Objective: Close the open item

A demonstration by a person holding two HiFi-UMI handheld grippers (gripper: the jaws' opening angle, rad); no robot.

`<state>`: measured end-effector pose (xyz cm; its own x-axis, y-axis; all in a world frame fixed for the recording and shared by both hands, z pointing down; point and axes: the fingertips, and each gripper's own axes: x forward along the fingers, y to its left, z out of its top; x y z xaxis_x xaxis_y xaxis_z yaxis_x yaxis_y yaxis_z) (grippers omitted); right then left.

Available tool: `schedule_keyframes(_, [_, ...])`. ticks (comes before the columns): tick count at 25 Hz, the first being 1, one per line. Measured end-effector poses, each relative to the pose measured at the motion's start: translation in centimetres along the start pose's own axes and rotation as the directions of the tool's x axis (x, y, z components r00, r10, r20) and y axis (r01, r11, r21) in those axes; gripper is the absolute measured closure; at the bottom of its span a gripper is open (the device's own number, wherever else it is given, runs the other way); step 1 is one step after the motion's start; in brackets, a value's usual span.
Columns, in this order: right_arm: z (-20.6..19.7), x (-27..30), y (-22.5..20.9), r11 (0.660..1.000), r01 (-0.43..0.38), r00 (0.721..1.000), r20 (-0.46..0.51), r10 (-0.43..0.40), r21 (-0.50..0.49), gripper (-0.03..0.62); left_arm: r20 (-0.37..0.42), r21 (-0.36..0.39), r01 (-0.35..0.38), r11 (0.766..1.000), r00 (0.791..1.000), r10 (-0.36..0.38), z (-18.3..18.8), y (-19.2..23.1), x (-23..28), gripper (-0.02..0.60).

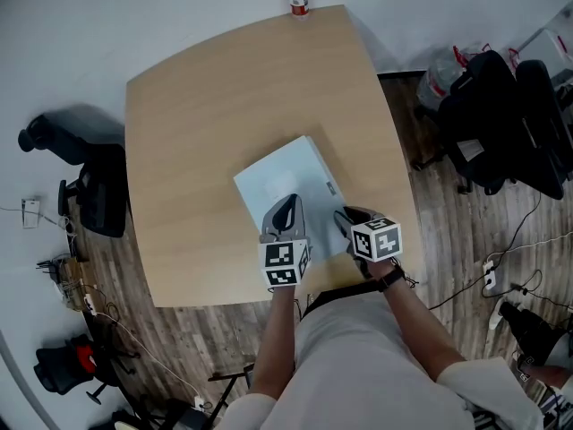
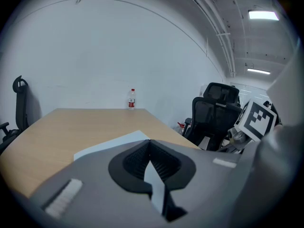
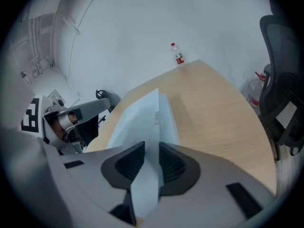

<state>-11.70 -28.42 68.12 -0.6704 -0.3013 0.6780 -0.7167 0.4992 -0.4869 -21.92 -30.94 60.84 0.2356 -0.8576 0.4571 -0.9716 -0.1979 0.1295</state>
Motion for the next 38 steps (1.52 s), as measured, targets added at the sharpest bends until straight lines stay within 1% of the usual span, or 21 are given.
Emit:
schedule_keyframes(7, [-0.1, 0.3, -0.4, 0.999, 0.026, 0.999, -0.021, -0.026, -0.022, 0.505, -0.023, -0.015, 0.007, 1.0, 1.0, -0.007, -0.5, 0.1, 1.2, 0.578])
schedule_keyframes(11, [-0.5, 0.5, -1.2, 0.999, 0.041, 0.998, -0.037, -0.042, -0.024, 0.505, -0.057, -0.015, 0.027, 1.0, 0.998, -0.028, -1.6, -0.6, 2.3, 0.578])
schedule_keyframes(13, [-0.5, 0.7, -1.3, 0.998, 0.049, 0.998, -0.041, -0.051, -0.033, 0.509, -0.088, -0.021, 0.047, 0.999, 0.995, -0.049, -2.4, -0.8, 2.8, 0.578])
schedule_keyframes(17, [-0.7, 1.2, -1.7, 0.998, 0.054, 0.997, -0.047, -0.055, -0.033, 0.514, -0.191, 0.006, 0.082, 0.997, 0.978, -0.079, -4.3, -1.5, 4.2, 0.578])
schedule_keyframes(22, [-1.0, 1.4, -2.0, 0.997, 0.064, 0.995, -0.069, -0.067, -0.043, 0.517, -0.284, 0.025, 0.13, 0.991, 0.952, -0.118, -5.9, -2.6, 5.8, 0.578])
schedule_keyframes(26, [-1.0, 1.4, -2.1, 0.997, 0.063, 0.995, -0.073, -0.066, -0.044, 0.522, -0.317, 0.066, 0.147, 0.987, 0.941, -0.119, -6.9, -3.5, 6.7, 0.578])
schedule_keyframes(29, [-1.1, 1.4, -2.1, 0.997, 0.062, 0.995, -0.074, -0.065, -0.048, 0.525, -0.353, 0.076, 0.164, 0.983, 0.927, -0.128, -8.2, -4.1, 7.1, 0.578])
schedule_keyframes(35, [-1.1, 1.4, -2.1, 0.997, 0.058, 0.995, -0.074, -0.062, -0.046, 0.532, -0.424, 0.138, 0.181, 0.974, 0.9, -0.107, -9.4, -4.6, 7.7, 0.578])
schedule_keyframes(38, [-1.0, 1.3, -2.2, 0.998, 0.055, 0.996, -0.072, -0.058, -0.039, 0.537, -0.434, 0.146, 0.175, 0.974, 0.896, -0.096, -9.5, -4.6, 7.9, 0.578])
